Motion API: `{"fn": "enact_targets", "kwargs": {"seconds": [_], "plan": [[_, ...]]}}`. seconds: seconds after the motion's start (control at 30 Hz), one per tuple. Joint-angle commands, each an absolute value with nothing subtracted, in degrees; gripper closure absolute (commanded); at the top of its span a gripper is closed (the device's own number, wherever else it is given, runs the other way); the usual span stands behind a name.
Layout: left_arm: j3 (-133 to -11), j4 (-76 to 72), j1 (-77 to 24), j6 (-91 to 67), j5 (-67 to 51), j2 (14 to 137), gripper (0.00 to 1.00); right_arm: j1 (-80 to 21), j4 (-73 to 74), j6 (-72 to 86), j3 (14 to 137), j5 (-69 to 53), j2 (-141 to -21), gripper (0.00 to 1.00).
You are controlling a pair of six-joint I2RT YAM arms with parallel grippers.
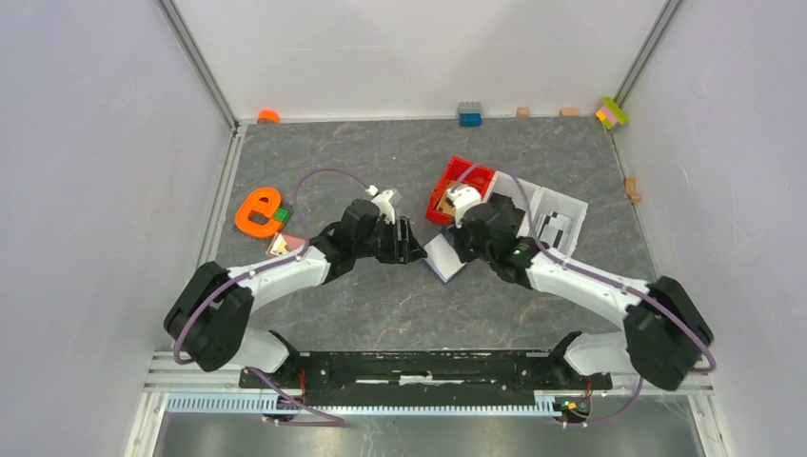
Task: Take the credit cards out of the card holder
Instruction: Pick up the card holder from the center of the board.
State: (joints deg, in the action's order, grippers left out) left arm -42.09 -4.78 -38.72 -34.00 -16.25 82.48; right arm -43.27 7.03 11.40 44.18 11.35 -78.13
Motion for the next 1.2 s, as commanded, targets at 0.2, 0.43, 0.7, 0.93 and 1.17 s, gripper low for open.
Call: {"fn": "enact_targets", "kwargs": {"seconds": [0.2, 0.43, 0.7, 0.93, 1.17], "plan": [[-34.1, -18.2, -38.7, -32.3, -17.3, 68.2, 0.32, -28.3, -12.5, 24.6, 30.5, -12.2, -58.5, 1.00], [-31.8, -22.7, -38.7, -32.8, -18.0, 66.5, 0.35, -24.3, -21.3, 30.1, 26.5, -24.0, -52.6, 1.00], [-26.0, -33.7, -38.7, -35.1, -21.1, 60.9, 0.30, -23.5, -25.5, 34.8, 25.1, -29.0, -44.6, 1.00], [-23.7, -38.9, -38.7, -35.7, -23.5, 58.9, 0.12, -23.5, -28.6, 37.5, 24.3, -31.7, -40.5, 1.00], [-22.9, -48.6, -38.7, -38.4, -30.9, 61.9, 0.18, -23.6, -36.0, 43.7, 22.0, -36.2, -41.0, 0.99]]}}
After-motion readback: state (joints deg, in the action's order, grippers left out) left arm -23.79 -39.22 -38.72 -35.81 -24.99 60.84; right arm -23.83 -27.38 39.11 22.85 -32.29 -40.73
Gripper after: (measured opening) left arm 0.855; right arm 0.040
